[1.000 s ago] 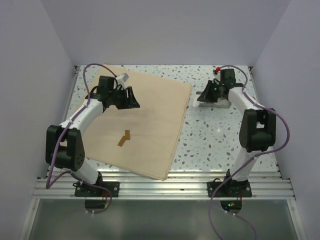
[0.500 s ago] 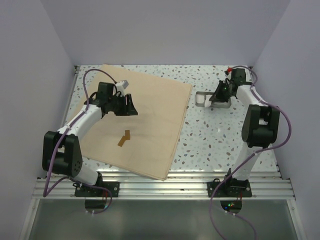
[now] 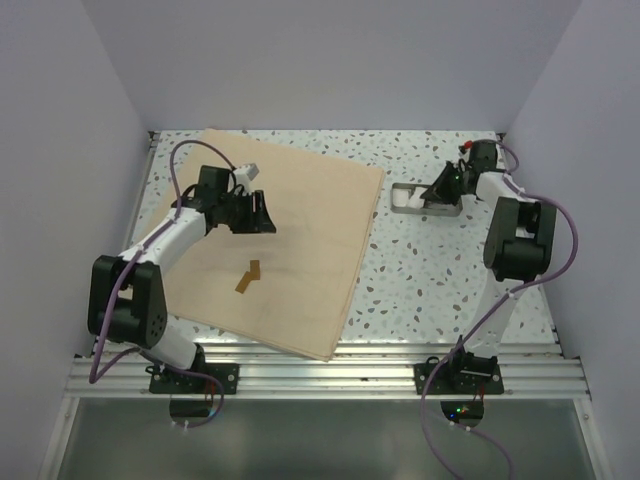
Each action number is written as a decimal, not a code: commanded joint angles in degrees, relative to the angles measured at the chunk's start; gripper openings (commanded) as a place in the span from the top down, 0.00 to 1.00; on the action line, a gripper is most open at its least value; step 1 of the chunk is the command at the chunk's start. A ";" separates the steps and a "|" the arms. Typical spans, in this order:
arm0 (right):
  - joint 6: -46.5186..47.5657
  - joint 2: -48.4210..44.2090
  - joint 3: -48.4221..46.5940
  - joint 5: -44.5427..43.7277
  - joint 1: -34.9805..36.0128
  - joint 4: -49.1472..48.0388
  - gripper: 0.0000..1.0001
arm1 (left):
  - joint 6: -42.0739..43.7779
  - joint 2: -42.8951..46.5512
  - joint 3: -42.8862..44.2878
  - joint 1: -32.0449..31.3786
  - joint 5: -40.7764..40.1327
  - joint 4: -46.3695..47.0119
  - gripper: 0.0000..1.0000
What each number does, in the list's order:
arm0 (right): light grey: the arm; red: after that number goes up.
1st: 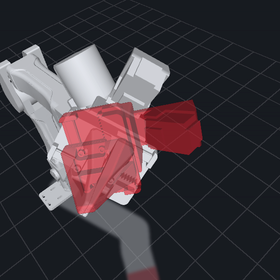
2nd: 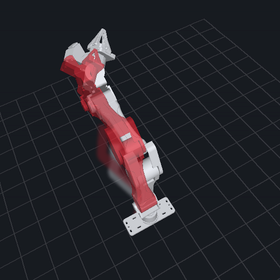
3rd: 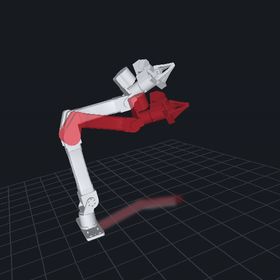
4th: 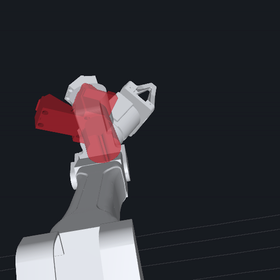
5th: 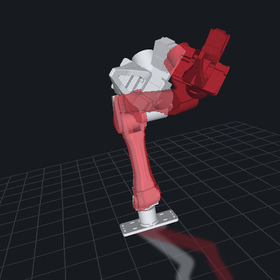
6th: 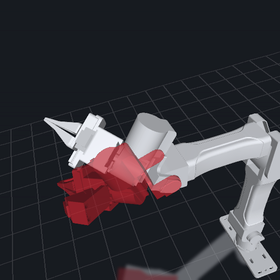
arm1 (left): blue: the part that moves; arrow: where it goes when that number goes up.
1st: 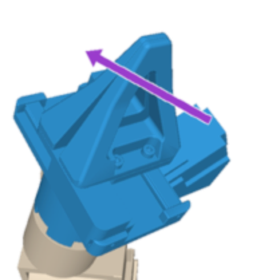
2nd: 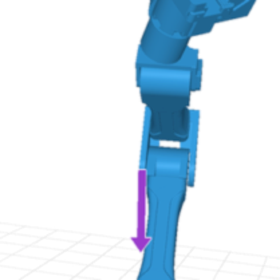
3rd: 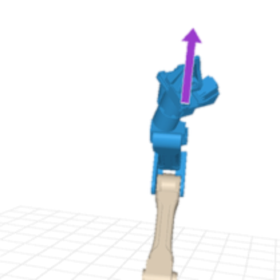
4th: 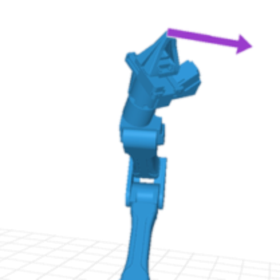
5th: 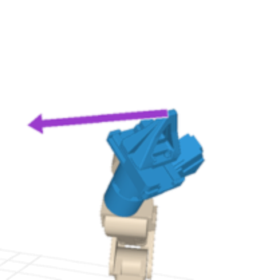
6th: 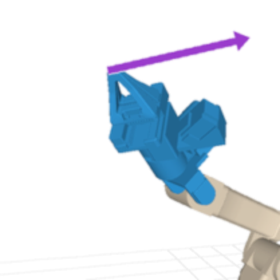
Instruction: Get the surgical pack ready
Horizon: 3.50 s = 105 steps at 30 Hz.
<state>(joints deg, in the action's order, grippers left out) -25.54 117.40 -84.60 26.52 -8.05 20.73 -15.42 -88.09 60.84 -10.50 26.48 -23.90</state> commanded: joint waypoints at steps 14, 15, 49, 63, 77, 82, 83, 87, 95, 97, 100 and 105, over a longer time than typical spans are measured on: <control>4.62 6.17 -9.44 -2.17 -1.26 5.98 0.99 | 2.06 -4.19 4.64 0.66 -1.69 -2.64 0.43; 4.71 6.08 -9.53 -3.13 -1.26 6.07 0.97 | 2.06 -4.19 4.73 0.66 -2.39 -2.99 0.43; 2.16 -17.47 -7.17 -11.41 29.76 21.37 0.48 | -0.23 6.00 -7.13 -4.26 -24.38 -16.01 0.60; 4.88 -20.46 -2.06 -8.60 30.99 19.96 0.48 | 4.78 -2.43 -7.40 -3.21 -18.31 -13.63 0.58; 4.97 -18.44 -1.97 -7.45 30.99 18.91 0.48 | 5.14 -4.46 -8.45 -3.12 -16.29 -11.52 0.67; 4.89 -17.74 -2.33 -7.02 31.08 18.73 0.48 | 4.96 -4.28 -8.19 -3.12 -16.46 -11.87 0.76; 4.89 -17.74 -2.33 -6.92 31.08 18.82 0.48 | 4.87 -4.19 -7.76 -3.12 -16.46 -12.13 0.78; 4.53 -17.56 -2.59 -6.31 31.17 18.47 0.49 | 3.91 -2.17 -6.26 -3.12 -16.29 -13.89 0.89; 1.99 -16.95 -0.76 6.57 33.71 11.89 0.49 | -0.39 4.32 -0.82 -3.12 -12.78 -18.02 1.00; -2.03 -17.03 1.00 10.98 34.77 4.55 0.49 | -2.05 5.65 -0.28 -3.12 -8.84 -17.59 1.00; -11.50 -16.42 5.92 19.16 36.96 -8.53 0.48 | -7.05 7.58 -0.19 -3.12 -2.00 -14.69 1.00; -19.19 -14.49 10.77 21.73 40.74 -20.46 0.42 | -14.80 9.26 -0.72 -3.21 5.24 -6.17 1.00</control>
<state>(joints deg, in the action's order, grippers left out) -37.36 102.13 -74.91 42.22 31.14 12.51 -23.18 -80.49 58.92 -13.89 24.01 -36.62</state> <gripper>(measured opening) 0.570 0.005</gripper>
